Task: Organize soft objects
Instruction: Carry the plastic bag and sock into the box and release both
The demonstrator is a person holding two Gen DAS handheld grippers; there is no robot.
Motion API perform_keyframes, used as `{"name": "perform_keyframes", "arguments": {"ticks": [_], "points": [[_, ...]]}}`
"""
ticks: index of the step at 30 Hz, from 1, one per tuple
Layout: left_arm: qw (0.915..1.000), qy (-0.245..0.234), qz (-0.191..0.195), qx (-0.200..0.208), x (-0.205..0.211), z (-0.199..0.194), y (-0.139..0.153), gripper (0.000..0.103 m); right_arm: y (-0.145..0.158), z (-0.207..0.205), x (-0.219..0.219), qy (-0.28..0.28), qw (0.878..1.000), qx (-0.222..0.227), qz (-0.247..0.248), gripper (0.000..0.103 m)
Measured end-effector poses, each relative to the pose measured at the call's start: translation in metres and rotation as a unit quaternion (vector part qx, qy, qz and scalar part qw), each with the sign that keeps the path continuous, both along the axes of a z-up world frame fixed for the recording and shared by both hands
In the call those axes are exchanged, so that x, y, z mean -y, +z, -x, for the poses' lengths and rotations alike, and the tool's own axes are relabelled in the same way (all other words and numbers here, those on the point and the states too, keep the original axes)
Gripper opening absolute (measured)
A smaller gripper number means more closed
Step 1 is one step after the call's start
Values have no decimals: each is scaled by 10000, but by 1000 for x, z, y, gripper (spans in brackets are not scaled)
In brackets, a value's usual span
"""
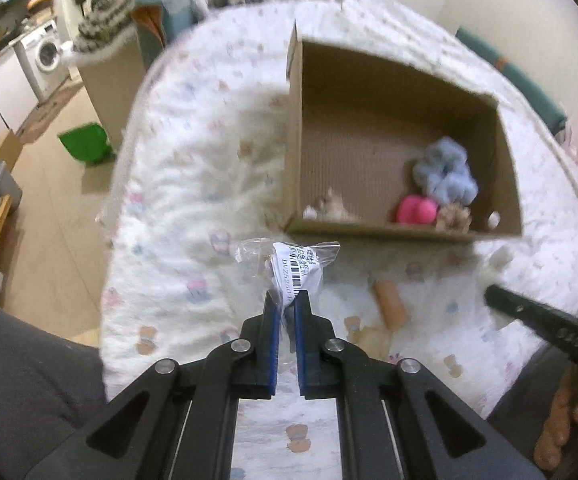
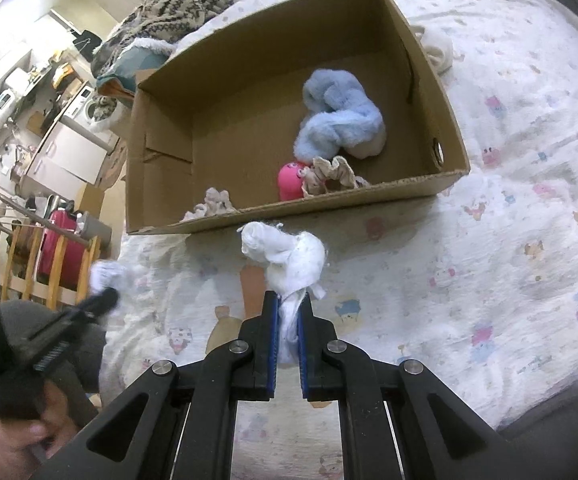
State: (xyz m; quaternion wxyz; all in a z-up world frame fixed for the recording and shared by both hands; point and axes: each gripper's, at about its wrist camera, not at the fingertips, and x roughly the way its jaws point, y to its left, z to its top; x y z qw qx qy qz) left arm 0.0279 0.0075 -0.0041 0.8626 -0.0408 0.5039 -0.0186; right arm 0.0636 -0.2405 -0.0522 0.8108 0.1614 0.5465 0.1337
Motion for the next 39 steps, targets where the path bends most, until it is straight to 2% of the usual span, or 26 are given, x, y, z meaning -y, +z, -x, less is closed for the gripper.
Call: {"name": "perform_keyframes", "arguments": {"ticks": [6,11,15,20,23,28,34,39], "points": [[9982,-11,95,585,-5,4,42,7,18,6,5,-70,9995,308,-11,10],[9970,-80,261,727,-2,-10,67,7,36,0,7,-46,9985,547,60,10],[9945,-243,54,1017,10,-20,83,7,54,-7,10,-38,9972,741,66,10],[9923,-529,-75,1115,25,-42,88,7,73,-24,4,29,9955,933,140,10],[9899,-675,-307,1207,33,-55,87,7,77,-33,-3,165,9941,1028,308,10],[9899,-760,-402,1125,41,-80,73,7,70,-50,-6,184,9931,1086,392,10],[9934,-720,-366,811,48,-99,33,7,45,-65,-6,108,9940,1057,250,10],[9930,-864,-568,579,57,-105,-1,7,17,-72,-10,232,9969,722,211,10]]}}
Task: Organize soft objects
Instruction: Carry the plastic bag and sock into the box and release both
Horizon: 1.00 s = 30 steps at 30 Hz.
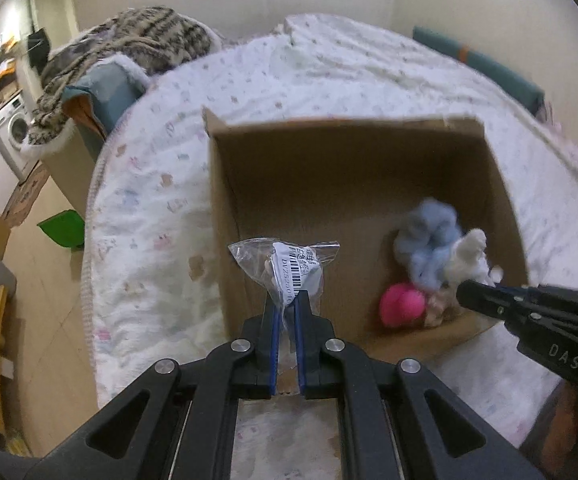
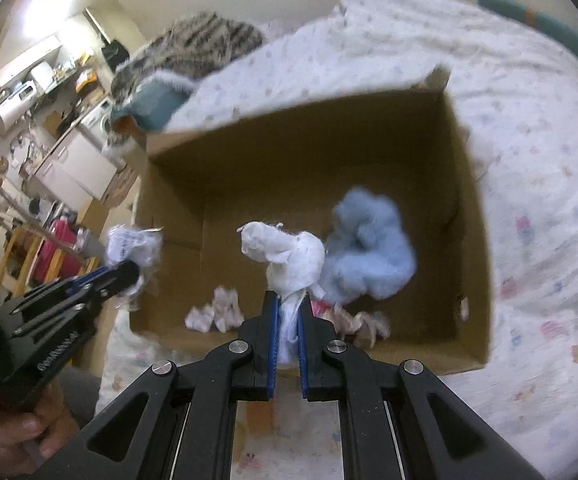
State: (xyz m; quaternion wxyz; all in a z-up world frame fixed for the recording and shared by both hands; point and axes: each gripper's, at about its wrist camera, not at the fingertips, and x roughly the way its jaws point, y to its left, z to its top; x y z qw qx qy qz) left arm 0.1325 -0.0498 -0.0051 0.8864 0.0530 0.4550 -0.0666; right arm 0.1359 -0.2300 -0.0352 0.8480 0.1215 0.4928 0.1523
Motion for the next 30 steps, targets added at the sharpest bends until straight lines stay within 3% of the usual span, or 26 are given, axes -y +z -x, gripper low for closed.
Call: {"name": "perform_keyframes", "arguments": {"ticks": [10,30], "points": [[9997,81,41,-209,3,-10,-25,7,-17,-5,0,-65,9999,-126,-47,10],[9993,156,190,-296,0,-12,-28,7,-27,-15,-7,-4,9994,-342,-63,10]]}}
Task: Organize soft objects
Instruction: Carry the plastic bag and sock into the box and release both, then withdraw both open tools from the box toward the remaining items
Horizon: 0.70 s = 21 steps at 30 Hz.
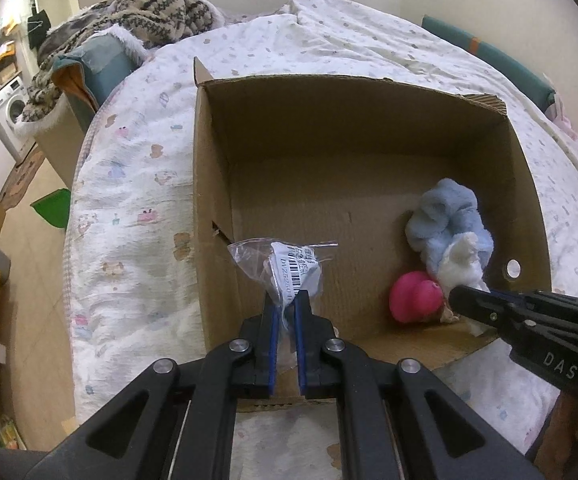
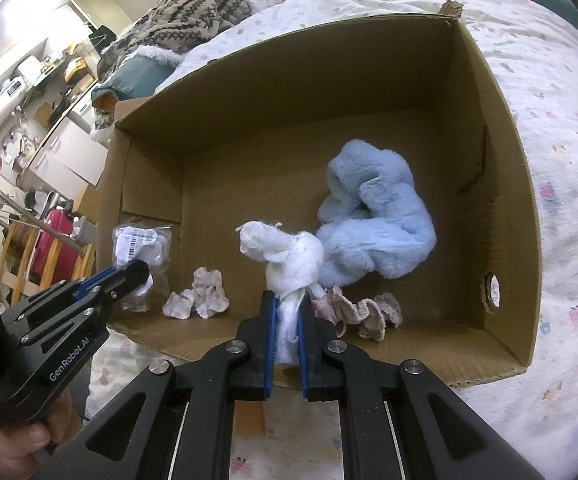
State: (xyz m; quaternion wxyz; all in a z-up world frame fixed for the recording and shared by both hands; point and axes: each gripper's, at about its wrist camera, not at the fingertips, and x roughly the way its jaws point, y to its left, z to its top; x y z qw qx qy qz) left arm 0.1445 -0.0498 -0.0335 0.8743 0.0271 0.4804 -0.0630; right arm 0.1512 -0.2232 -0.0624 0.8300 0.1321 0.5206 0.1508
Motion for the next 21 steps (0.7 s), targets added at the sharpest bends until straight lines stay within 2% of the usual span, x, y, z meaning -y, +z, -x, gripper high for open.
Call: {"name": "perform_keyframes", "arguments": {"ticks": [5,9,12,14,15,17,18,19,20,21], "points": [[9999,-98,77,4,4,3,1,7,1,-1,-3,100,9999,21,-106,10],[9998,-171,-19,91,8,5,3,8,4,-1,-2,95,9997,73,-206,11],[9999,-145,6,54,8,5,3,8,4,-2,0,85,9995,37,-300,14],[9999,-134,36,51,8,6,4,10,6,-2,0,29,9995,96,-292,21],[9999,-138,47,67,8,7,5,12,8,-2,-1,34,9994,147,-319,29],[9998,-144,40,119,8,8,7,21,12,-1,-2,11,9992,257,-310,53],[9998,-138,34,151,9,9,8,24,15,0,-2,-27,9990,341,-299,70],[9997,-136,46,174,9,10,10,33,17,2,-2,-61,9986,420,-304,71],[9997,-118,51,189,9,10,10,48,19,2,-1,-83,9985,438,-310,71],[9997,-69,46,225,8,11,12,56,19,2,0,-95,9985,424,-335,71]]}}
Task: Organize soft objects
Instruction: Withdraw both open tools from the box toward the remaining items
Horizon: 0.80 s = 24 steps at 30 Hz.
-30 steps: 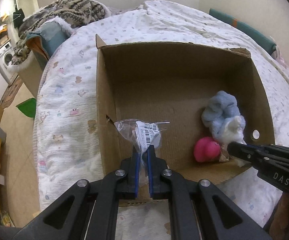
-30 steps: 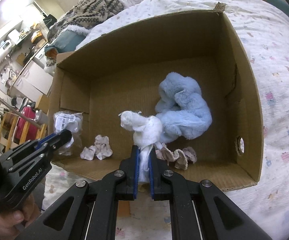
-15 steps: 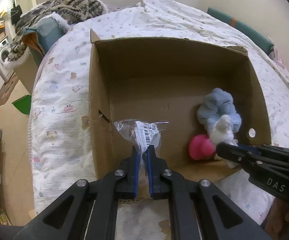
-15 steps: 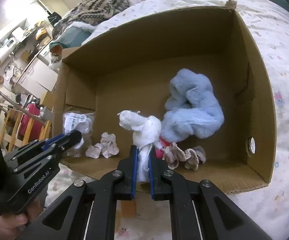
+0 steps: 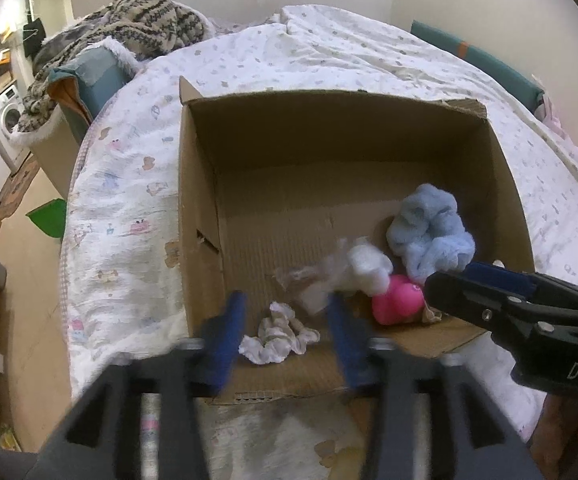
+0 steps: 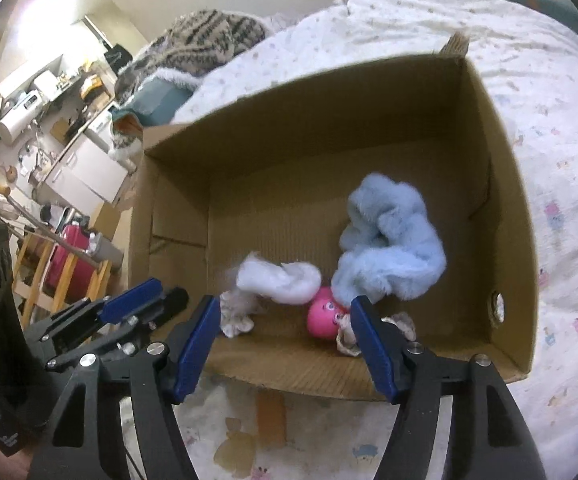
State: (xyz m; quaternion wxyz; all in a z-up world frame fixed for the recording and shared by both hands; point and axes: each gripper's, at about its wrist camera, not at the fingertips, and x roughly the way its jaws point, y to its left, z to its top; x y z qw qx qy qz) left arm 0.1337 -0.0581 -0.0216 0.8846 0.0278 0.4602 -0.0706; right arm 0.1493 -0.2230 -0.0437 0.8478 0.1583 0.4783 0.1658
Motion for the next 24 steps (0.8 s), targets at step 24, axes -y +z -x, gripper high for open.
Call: {"name": "perform_keyframes", "arguments": {"ticks": [24], "points": [[9994,243,172,-153,-19,37,16,66,10,37,32,-458,9988,-108,132,71]]}}
